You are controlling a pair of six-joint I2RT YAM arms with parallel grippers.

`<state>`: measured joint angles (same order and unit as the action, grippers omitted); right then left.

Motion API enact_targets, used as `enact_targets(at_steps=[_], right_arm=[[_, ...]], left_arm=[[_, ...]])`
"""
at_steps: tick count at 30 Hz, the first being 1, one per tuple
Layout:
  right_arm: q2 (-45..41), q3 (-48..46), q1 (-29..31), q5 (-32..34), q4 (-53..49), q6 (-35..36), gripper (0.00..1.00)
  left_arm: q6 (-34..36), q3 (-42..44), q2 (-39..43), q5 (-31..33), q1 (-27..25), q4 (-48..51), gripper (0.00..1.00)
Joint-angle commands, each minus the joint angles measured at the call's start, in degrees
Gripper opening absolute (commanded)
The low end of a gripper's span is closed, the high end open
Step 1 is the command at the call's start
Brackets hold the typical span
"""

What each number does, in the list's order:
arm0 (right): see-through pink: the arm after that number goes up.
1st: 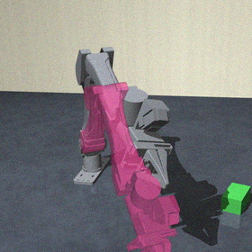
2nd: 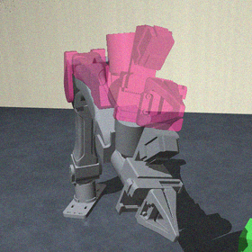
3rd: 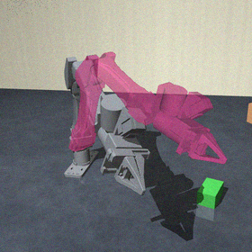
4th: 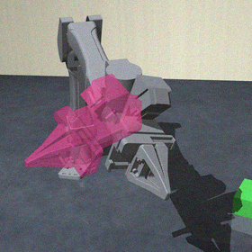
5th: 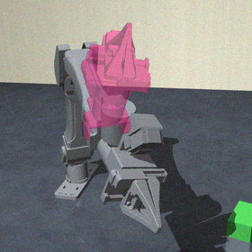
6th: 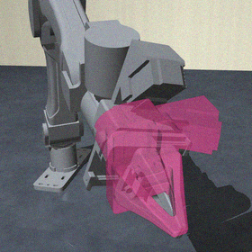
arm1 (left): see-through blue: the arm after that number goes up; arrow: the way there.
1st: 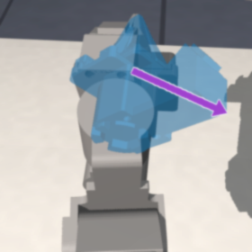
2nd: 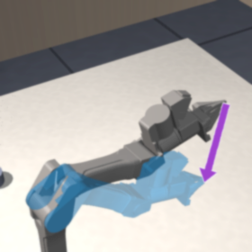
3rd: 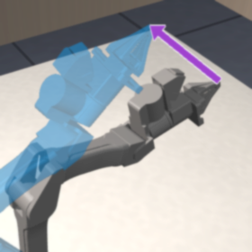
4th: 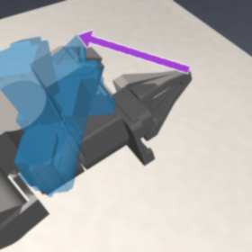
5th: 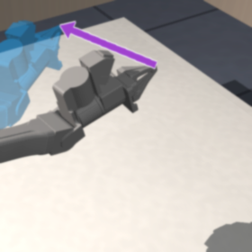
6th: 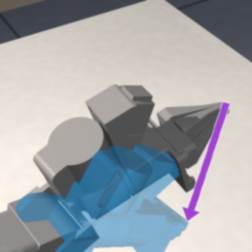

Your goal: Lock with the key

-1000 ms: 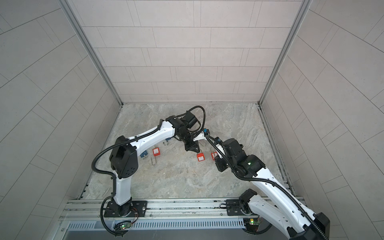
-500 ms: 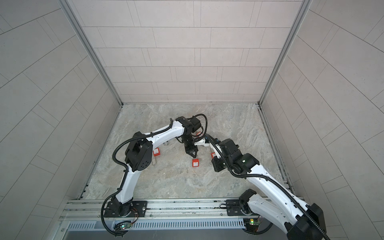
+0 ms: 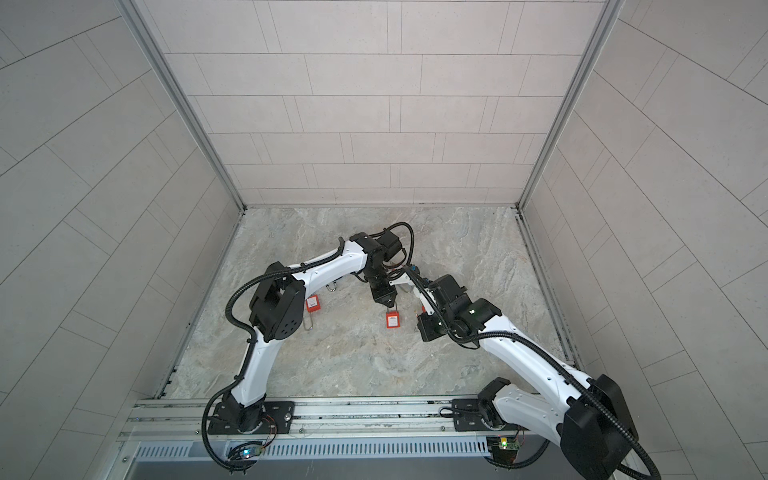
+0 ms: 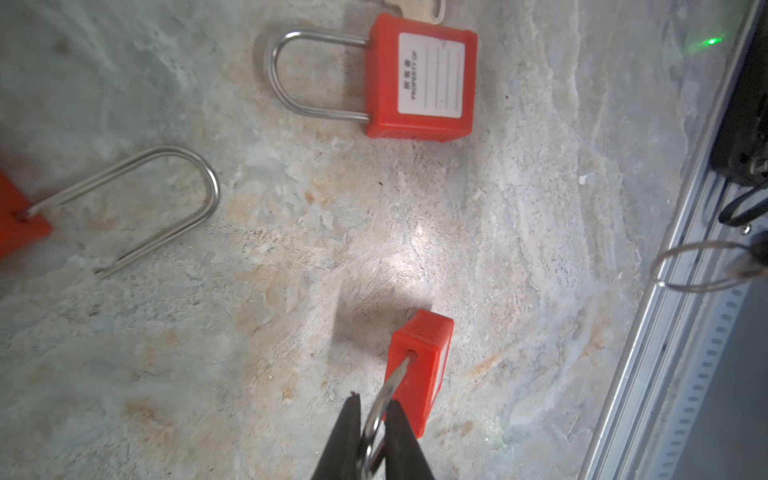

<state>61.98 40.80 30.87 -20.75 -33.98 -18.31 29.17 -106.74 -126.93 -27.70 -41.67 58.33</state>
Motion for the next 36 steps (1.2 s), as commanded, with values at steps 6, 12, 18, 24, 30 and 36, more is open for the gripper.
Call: enact_targets(at_steps=[6, 12, 18, 24, 30, 36], right_arm=[[3.93, 1.22, 0.88, 1.26, 0.74, -2.11, 0.0], [4.86, 1.78, 1.13, 2.25, 0.92, -3.47, 0.0], [6.85, 3.59, 1.66, 3.58, -0.75, -5.17, 0.0], [13.28, 8.02, 2.66, 6.45, -3.92, -9.01, 0.0], [21.15, 12.51, 4.55, 6.72, -3.75, -9.12, 0.0], [29.61, 18.0, 4.56, 6.89, -5.66, -8.25, 0.0]], left_arm=[[-2.45, 1.25, -1.49, 0.76, 1.31, -4.63, 0.28], [-5.98, 3.49, 0.78, 0.32, 2.99, -9.03, 0.39], [-9.09, 2.49, 6.12, -0.46, 6.93, -10.82, 0.48], [-21.39, 20.56, 23.08, 0.02, 15.35, -26.35, 0.48], [-24.69, 38.62, 44.88, 1.41, 18.38, -29.04, 0.48], [-32.43, 53.85, 65.23, 3.11, 18.38, -33.03, 0.48]])
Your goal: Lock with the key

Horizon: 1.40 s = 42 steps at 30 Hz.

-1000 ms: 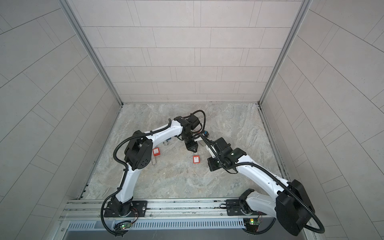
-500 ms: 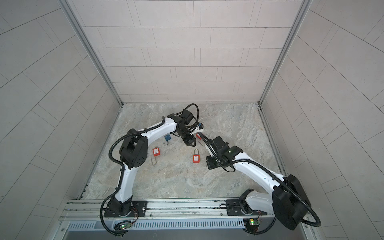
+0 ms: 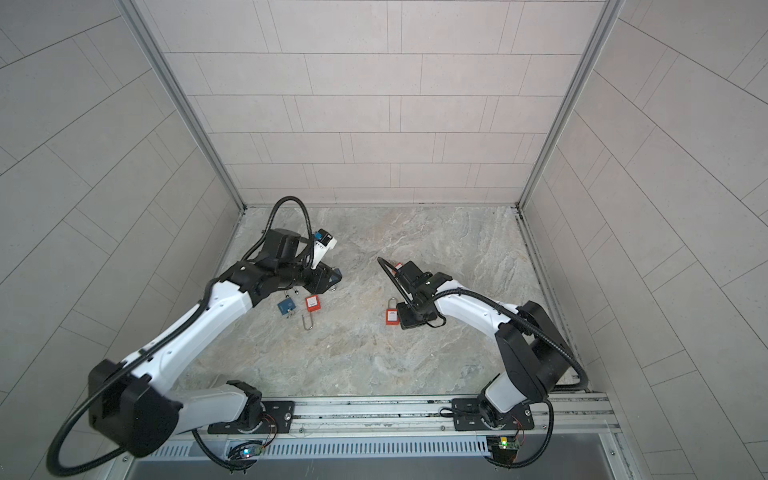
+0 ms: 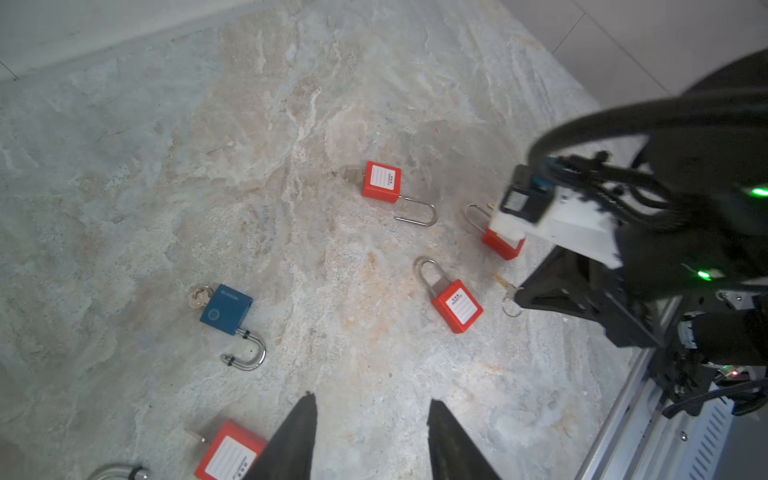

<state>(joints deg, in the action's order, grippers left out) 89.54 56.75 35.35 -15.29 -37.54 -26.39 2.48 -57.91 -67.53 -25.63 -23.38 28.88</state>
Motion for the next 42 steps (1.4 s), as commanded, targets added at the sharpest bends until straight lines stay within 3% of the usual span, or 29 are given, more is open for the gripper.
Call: enact_targets(at_steps=[1, 5, 10, 13, 17, 22, 27, 30, 33, 42], right_arm=[[3.26, 2.58, 0.1, 1.57, -2.4, -0.28, 0.01], [7.95, 4.82, 0.11, 2.78, -3.51, -0.11, 0.02], [10.69, 6.68, -0.01, 3.9, -3.35, 0.73, 0.06], [10.81, 7.35, 0.24, 3.25, -3.48, 1.16, 0.21], [7.74, 7.26, 0.34, 8.72, -5.56, 0.97, 0.36], [3.91, 9.22, 0.25, 11.52, -7.0, 3.45, 0.43], [2.95, 14.3, 0.24, 14.85, -8.77, 12.93, 0.48], [4.3, 16.75, -0.16, 17.52, -7.51, 17.87, 0.62], [8.28, 20.4, -1.66, 18.1, -6.24, 20.31, 0.7], [28.72, 40.49, -5.78, 16.78, -14.05, 25.3, 0.73]], left_arm=[[-7.55, 6.77, 8.4, 1.17, 0.02, -4.73, 0.48], [-13.32, 11.88, 16.8, 1.77, 0.02, -7.24, 0.48], [-15.8, 14.53, 20.53, 2.16, 0.08, -7.44, 0.48], [-17.76, 16.45, 21.15, 1.47, 0.0, -8.49, 0.48], [-20.31, 19.06, 22.69, 1.57, -0.09, -10.66, 0.48], [-21.9, 20.45, 25.15, 1.02, -0.18, -11.53, 0.48], [-23.91, 21.92, 26.95, 1.02, -0.4, -12.77, 0.48], [-24.31, 22.96, 27.9, 1.05, -0.64, -13.66, 0.48], [-24.38, 24.17, 27.82, 1.19, -0.62, -14.84, 0.48], [-23.63, 22.32, 23.41, -0.83, -0.89, -16.72, 0.48]])
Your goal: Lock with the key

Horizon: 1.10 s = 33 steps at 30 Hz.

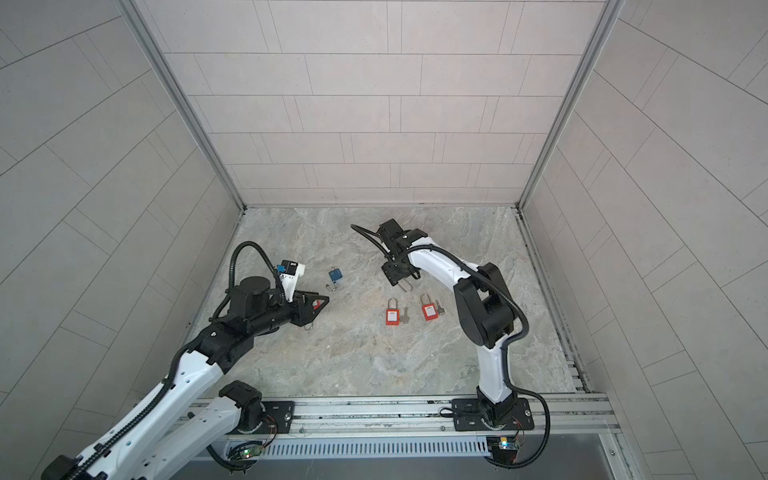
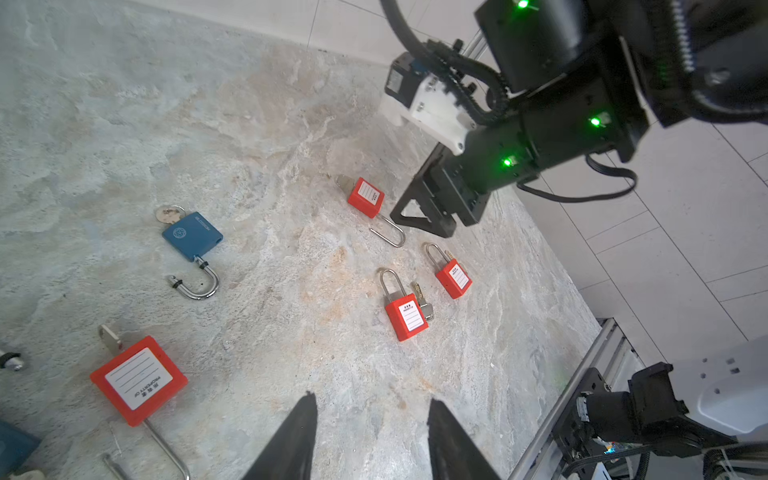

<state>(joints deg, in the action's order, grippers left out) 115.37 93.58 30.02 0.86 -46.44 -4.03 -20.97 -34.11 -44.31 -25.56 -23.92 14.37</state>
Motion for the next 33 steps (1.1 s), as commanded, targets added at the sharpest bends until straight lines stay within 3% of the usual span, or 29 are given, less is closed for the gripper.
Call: enact_targets(at_steps=[1, 14, 20, 26, 33], right_arm=[[4.82, 5.54, -0.74, 0.67, -6.15, 3.22, 0.73], [16.08, 17.32, -2.12, 1.84, -7.81, 0.94, 0.75], [19.57, 21.06, -3.88, 3.57, -8.07, -7.08, 0.73], [18.17, 19.26, -6.82, 9.62, -8.17, -15.98, 0.72], [9.79, 7.38, -10.61, 12.07, -2.81, -26.93, 0.71]], left_arm=[[-0.1, -1.48, 0.19, -0.81, -0.48, -2.16, 0.48], [-0.83, -1.29, -3.05, 0.99, -1.54, -2.25, 0.48], [-1.15, -1.66, -5.23, 2.65, -3.41, -2.77, 0.48], [-1.27, -1.42, -5.21, 4.2, -4.49, -2.79, 0.48], [-1.62, -1.49, -5.8, 4.86, -5.42, -3.38, 0.48]])
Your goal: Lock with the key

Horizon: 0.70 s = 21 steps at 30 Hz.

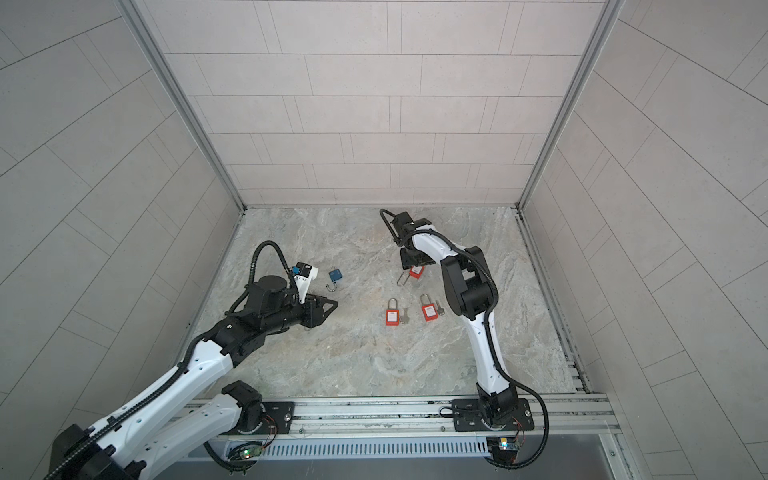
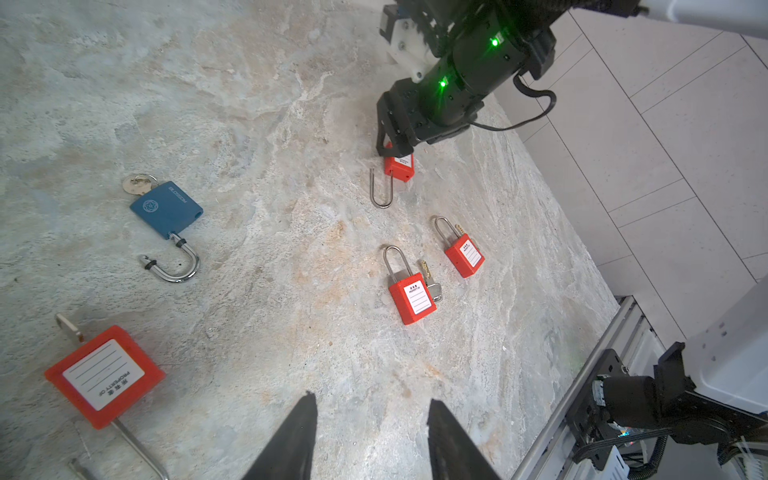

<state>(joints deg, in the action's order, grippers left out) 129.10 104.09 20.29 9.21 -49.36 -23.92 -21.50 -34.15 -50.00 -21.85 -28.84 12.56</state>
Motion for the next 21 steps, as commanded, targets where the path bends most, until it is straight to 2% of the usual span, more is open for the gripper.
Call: enact_targets(at_steps=[1, 6, 9, 11, 13, 16, 18, 21], right_arm=[[-5.26, -4.6, -1.0, 4.22, 0.23, -8.17, 0.71], [-12.21, -12.36, -0.98, 4.66, 2.23, -10.95, 0.71], [-16.88, -15.59, -0.96, 4.61, 4.71, -8.44, 0.71], [-19.49, -16.63, -0.93, 4.63, 5.91, -3.82, 0.71], [-22.07, -18.35, -0.96, 2.81, 9.4, 6.6, 0.69], [-25.5, -21.78, -1.02, -4.96, 12.6, 26.87, 0.67], [-27.28, -23.85, -0.96, -10.21, 10.74, 40.52, 0.66], [-29.52, -26.93, -0.95, -16.52, 6.31, 55.06, 0.66]], left_arm=[[-1.2, -1.44, -0.2, 1.21, -0.73, -1.81, 0.48], [-1.25, -1.61, -0.45, 1.39, -1.79, -2.1, 0.48], [-1.11, -1.88, -0.05, 1.46, -2.27, -2.1, 0.48], [-1.01, -1.89, 0.54, 1.76, -2.67, -1.93, 0.48], [-1.02, -1.75, 1.37, 2.07, -3.05, -1.45, 0.48], [-1.03, -1.03, 2.82, 2.59, -3.5, -1.02, 0.48], [-1.16, -0.36, 3.57, 2.81, -3.51, -0.91, 0.48], [-1.2, 0.14, 4.22, 3.04, -3.58, -0.95, 0.48]])
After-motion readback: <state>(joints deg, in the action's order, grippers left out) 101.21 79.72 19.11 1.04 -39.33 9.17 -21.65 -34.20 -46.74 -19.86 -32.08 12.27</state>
